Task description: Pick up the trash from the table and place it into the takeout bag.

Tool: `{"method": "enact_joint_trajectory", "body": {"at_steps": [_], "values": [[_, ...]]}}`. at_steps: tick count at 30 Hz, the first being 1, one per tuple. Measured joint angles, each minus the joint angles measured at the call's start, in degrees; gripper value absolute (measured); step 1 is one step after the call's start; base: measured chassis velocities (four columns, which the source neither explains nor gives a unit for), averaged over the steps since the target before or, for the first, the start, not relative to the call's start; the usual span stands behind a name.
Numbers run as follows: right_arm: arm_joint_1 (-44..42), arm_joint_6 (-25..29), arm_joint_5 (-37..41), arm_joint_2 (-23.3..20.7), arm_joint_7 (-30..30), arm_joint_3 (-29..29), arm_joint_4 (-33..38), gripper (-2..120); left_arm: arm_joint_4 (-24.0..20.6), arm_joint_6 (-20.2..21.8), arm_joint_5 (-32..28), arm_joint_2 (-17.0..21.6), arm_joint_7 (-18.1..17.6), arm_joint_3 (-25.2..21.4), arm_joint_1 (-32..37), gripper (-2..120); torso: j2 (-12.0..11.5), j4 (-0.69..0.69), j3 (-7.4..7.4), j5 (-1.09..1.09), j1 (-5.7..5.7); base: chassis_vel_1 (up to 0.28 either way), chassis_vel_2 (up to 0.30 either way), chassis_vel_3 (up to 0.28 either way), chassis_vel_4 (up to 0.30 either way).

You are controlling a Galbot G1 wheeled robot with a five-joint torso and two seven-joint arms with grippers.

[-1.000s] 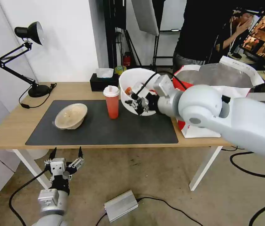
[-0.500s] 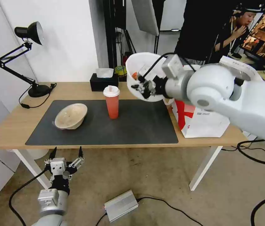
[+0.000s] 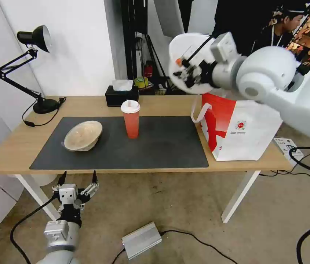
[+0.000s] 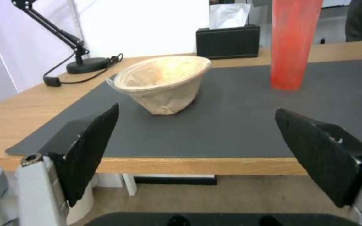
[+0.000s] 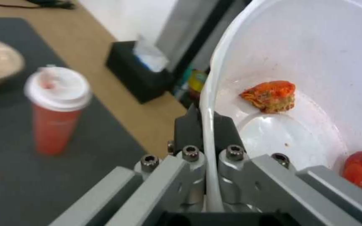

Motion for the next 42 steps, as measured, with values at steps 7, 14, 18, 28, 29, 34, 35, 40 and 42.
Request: {"method": "enact_joint_trajectory", "body": {"at_steps": [7,14,18,28,29,34,35,40,42], "values": [[0.5,0.01,-3.76,-0.71,-3.26,0.08,-4.76,0,0.03,0.0,0.01,0.02,0.0,0.02,-0.02,100,0.0,0.0,0.0,0.0,0.0,0.0,0.0,0.0,0.0],[-0.41,0.03,-6.88,-1.82,-5.87,0.2,-7.84,0,0.09,0.0,0.01,0.2,0.01,-0.02,-0.03,100,0.0,0.01,0.0,0.0,0.0,0.0,0.0,0.0,0.0],[-1.64,0.04,-8.57,-2.74,-6.63,0.32,-8.58,0,0.15,0.0,-0.02,0.36,0.0,-0.04,-0.04,100,0.0,0.0,0.0,0.0,0.0,0.0,0.0,0.0,0.0],[-6.52,0.19,-12.13,-5.58,-7.18,1.58,-10.3,0,0.52,0.0,-0.05,0.63,-0.03,-0.03,-0.04,100,0.0,0.0,0.0,0.0,0.0,0.0,0.0,0.0,0.0],[-6.78,0.25,-12.41,-5.66,-7.18,1.68,-10.37,0,0.55,0.0,-0.06,0.64,-0.03,-0.02,-0.04,100,0.0,0.0,0.0,0.0,0.0,0.0,0.0,0.0,0.0],[-9.93,0.71,-14.08,-6.26,-7.1,3.27,-11.08,0,0.7,0.0,-0.07,0.69,-0.03,0.03,-0.06,100,0.0,0.01,0.0,0.0,0.0,0.0,0.0,0.0,0.0],[-10.91,0.93,-14.52,-6.44,-7.06,3.65,-11.2,0,0.71,0.0,-0.08,0.72,-0.04,0.02,-0.06,100,0.0,0.0,0.0,0.0,0.0,0.0,0.0,0.0,0.0],[-14.31,1.68,-15.42,-6.79,-6.9,5.55,-11.37,0,0.71,0.0,-0.1,0.94,-0.05,-0.13,-0.02,100,0.0,0.01,0.0,0.0,0.0,0.0,0.0,0.0,0.0],[-14.84,1.7,-15.56,-6.96,-6.89,5.96,-11.35,0,0.71,0.0,-0.11,0.98,-0.05,-0.16,-0.02,100,0.0,0.01,0.0,0.0,0.0,0.0,0.0,0.0,0.0]]}}
